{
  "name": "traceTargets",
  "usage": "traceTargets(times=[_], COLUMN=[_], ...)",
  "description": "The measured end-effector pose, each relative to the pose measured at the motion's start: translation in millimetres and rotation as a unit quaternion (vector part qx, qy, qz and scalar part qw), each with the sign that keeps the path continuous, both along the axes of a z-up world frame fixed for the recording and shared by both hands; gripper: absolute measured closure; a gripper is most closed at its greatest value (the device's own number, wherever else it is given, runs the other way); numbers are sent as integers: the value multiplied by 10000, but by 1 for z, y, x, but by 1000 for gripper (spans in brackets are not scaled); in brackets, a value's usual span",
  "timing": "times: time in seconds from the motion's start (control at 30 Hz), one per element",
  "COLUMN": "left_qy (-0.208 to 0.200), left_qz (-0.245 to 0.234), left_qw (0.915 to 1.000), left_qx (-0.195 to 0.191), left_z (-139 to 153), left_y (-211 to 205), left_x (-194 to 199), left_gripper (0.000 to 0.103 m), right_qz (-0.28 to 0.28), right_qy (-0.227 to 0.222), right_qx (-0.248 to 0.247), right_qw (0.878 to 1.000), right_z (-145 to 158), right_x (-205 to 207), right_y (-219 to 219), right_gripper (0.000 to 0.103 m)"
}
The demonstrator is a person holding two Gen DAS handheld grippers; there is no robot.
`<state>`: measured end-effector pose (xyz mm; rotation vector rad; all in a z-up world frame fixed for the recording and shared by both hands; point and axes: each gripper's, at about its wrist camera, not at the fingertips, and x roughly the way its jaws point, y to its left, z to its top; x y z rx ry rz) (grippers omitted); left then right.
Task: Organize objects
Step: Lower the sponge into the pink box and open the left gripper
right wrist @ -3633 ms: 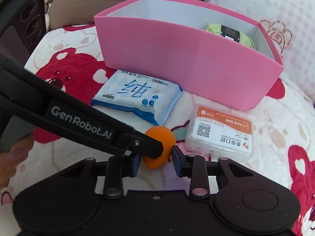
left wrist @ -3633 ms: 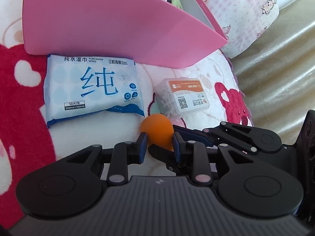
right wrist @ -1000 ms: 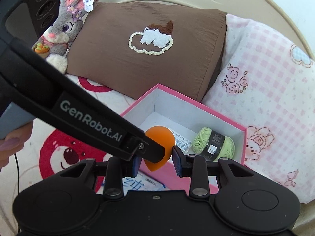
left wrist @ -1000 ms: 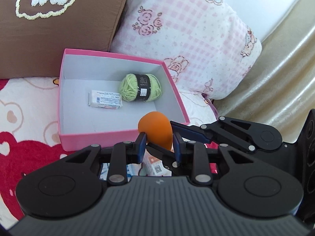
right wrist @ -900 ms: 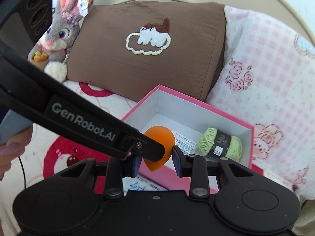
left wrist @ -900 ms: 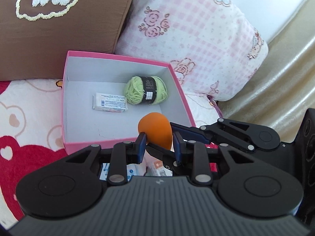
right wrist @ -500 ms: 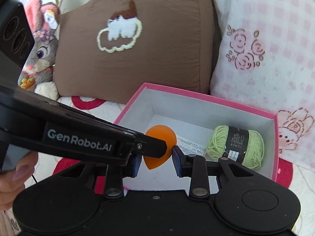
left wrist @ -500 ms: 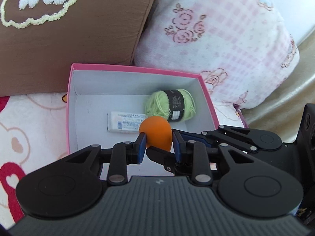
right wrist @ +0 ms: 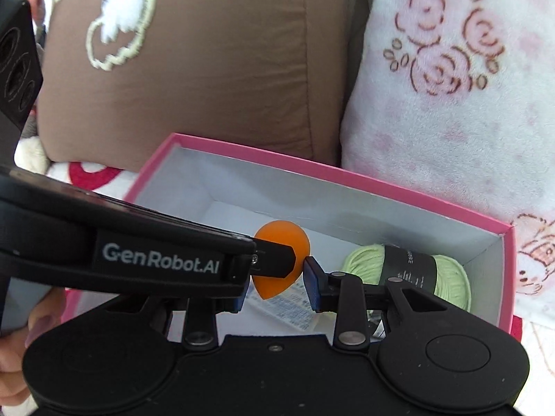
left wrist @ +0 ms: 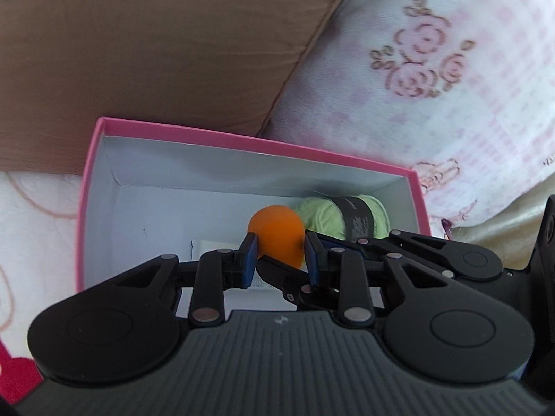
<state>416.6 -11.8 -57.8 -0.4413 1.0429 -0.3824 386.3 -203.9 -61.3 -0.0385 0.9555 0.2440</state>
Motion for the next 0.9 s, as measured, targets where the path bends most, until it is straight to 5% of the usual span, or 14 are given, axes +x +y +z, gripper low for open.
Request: traceTargets(times=[0.37, 0.9], left_qy=[268, 186], left_qz=[229, 343], left_qw=[9986, 9990], left_qx=[-388, -196], left_z=[-25, -16], left_y=[3, 2], left_x=[19, 18], left_gripper=[77, 75], right_qz=[175, 267], right_qy=[130, -97], right_qx=[-525, -814], right_qw=[9984, 9963], right_z=[-16, -9], right_x=[19, 10], right_y=[8, 11], right_gripper=[65, 65])
